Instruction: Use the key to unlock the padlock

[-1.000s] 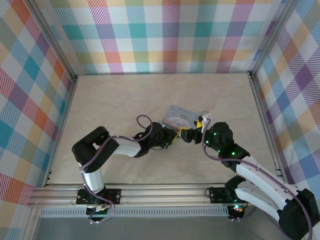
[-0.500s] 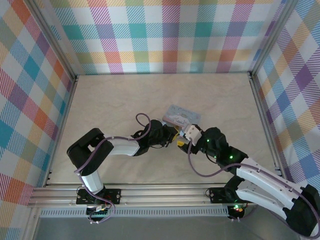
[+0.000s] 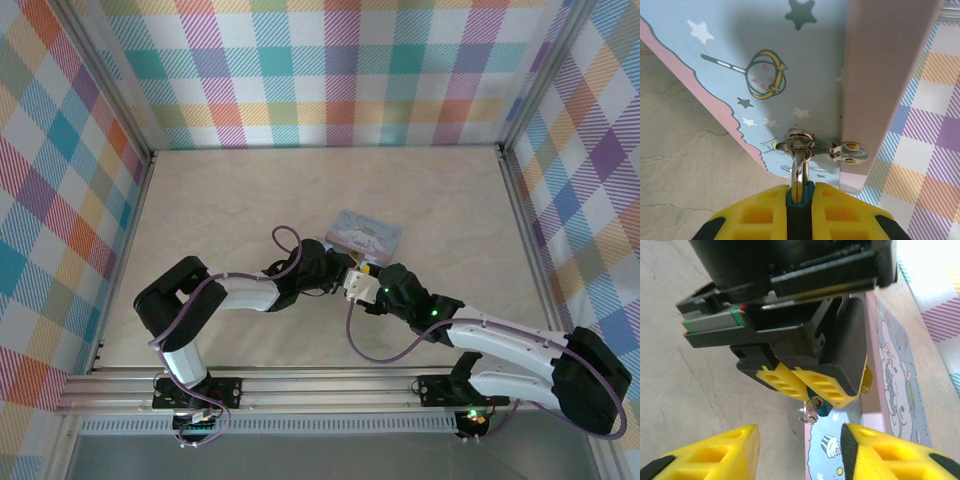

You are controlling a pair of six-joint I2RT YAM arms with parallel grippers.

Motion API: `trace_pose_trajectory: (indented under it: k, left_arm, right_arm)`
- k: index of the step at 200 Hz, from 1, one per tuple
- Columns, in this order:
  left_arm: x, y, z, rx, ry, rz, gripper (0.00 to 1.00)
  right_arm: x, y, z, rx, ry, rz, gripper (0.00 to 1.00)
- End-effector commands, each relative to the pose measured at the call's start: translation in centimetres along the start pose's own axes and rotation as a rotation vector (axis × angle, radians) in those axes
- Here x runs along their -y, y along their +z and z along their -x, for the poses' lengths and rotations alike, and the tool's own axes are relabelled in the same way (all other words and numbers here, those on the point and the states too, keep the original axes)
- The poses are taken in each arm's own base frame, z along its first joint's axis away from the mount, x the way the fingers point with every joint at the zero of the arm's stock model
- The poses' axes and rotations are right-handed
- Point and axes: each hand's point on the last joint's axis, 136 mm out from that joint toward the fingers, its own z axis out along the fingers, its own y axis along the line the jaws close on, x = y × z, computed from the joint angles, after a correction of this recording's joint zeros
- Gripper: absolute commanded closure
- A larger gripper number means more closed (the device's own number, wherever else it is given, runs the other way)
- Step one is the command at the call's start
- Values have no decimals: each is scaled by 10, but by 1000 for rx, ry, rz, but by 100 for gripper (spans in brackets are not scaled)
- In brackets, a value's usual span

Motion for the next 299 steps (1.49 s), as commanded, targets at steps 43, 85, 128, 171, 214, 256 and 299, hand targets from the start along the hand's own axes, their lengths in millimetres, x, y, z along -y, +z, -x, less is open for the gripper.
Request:
trace_pose_trajectory:
  k: [43, 85, 128, 171, 214, 256, 299]
  left_arm:
    - [31, -3, -8, -30, 14, -77, 100]
    - [31, -3, -7, -30, 13, -72, 100]
    - [31, -2, -8, -32, 13, -72, 100]
    - [31, -2, -8, -32, 13, -70, 100]
    - [31, -2, -8, -34, 14, -71, 100]
    - [32, -3, -9, -36, 9, -75, 100]
    - [32, -3, -8, -35, 6, -80, 100]
  right_arm:
    - [10, 16, -2, -10, -48, -91, 64]
    - [12, 23, -6, -29, -38, -114, 71]
    - [14, 25, -6, -33, -15, -123, 80]
    - [13, 29, -8, -49, 2, -115, 90]
    - [23, 28, -4, -52, 73, -144, 100]
    - [34, 20, 7, -35, 226, -157, 100]
    - [32, 15, 13, 10, 499, -127, 100]
